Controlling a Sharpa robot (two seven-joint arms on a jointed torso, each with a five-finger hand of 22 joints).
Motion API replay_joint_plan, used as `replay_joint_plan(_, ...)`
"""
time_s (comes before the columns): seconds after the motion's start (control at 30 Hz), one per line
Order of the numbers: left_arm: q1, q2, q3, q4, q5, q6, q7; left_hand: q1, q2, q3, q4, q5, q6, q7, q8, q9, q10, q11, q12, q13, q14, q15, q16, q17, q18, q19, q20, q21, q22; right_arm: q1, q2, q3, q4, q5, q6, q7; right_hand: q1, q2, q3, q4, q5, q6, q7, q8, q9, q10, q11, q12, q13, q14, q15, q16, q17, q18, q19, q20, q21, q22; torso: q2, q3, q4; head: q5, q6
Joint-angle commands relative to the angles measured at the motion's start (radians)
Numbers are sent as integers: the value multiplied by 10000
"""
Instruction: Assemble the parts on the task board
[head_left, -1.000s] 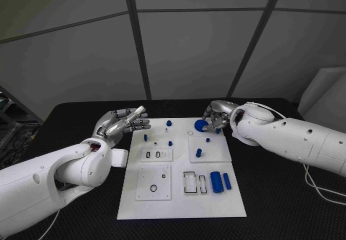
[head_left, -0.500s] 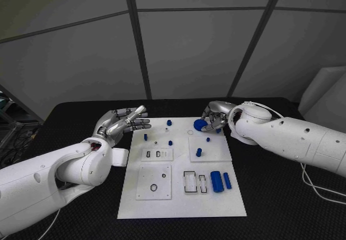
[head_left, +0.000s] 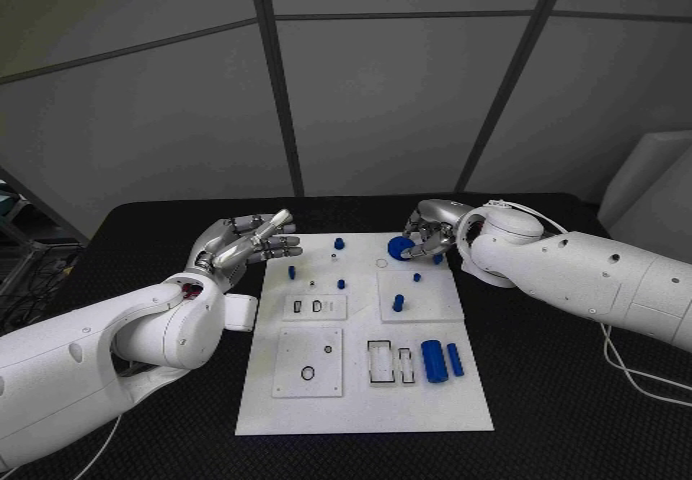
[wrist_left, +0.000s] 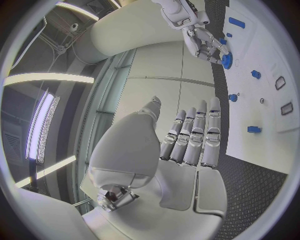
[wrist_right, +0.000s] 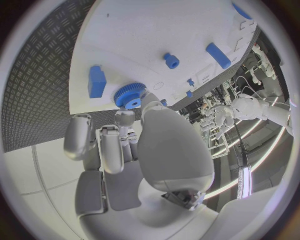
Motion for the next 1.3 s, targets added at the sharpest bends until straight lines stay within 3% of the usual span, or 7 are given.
replay_joint_plan(0.03,13,15,6,-1,-71,136,-21,111,-24,4,-80,-7,-61,445,-27,2,-60,-14,-10,5,40,39,-48,15,-47,67,11,-28,-16,-13,17,-21,-12,8,271,-124,-256,39,-101,-11,232,52,-12,75,-8,95,-27,130,172,666,-1,59,725,-102,68,16,54,16,-3,-2,6,-19,-11)
replay_joint_plan(0.17,13,16,6,-5,-91,137,-36,113,-25,4,-85,-7,-62,444,-27,2,-61,-15,-10,4,40,39,-50,15,-47,68,11,-28,-16,-13,39,-21,-16,8,294,-160,-553,85,-151,1,463,57,-13,93,-20,128,-26,266,354,674,0,83,772,-106,77,17,66,42,-2,0,5,-11,-17)
replay_joint_plan(0.47,12,11,6,-6,-161,148,-80,122,-30,5,-98,-7,-67,440,-30,1,-67,-16,-12,3,41,39,-55,16,-47,69,11,-29,-18,-14,114,-21,-4,-681,285,-292,-591,81,-149,-29,500,97,-28,124,-17,234,-37,468,587,700,-4,147,902,-127,144,16,124,154,-3,2,2,-5,-11)
replay_joint_plan(0.93,12,11,6,-10,-169,165,-126,122,-30,5,-98,-7,-67,440,-30,1,-67,-16,-12,3,41,39,-55,16,-47,69,11,-29,-18,-17,248,-21,126,-2037,-65,-580,-22,335,135,-258,39,756,-216,413,111,653,-209,1099,1344,737,-141,247,1092,-195,375,-93,322,529,-3,7,3,35,-31)
replay_joint_plan(1.3,11,14,6,-10,-170,172,-147,122,-30,5,-98,-7,-67,440,-30,1,-67,-16,-12,3,41,39,-55,16,-47,69,11,-29,-18,-24,218,-21,470,-2784,-839,-786,126,493,353,-265,-193,1120,-344,509,223,880,-327,1370,1684,752,-241,285,1169,-227,478,-187,406,696,-5,8,3,0,23)
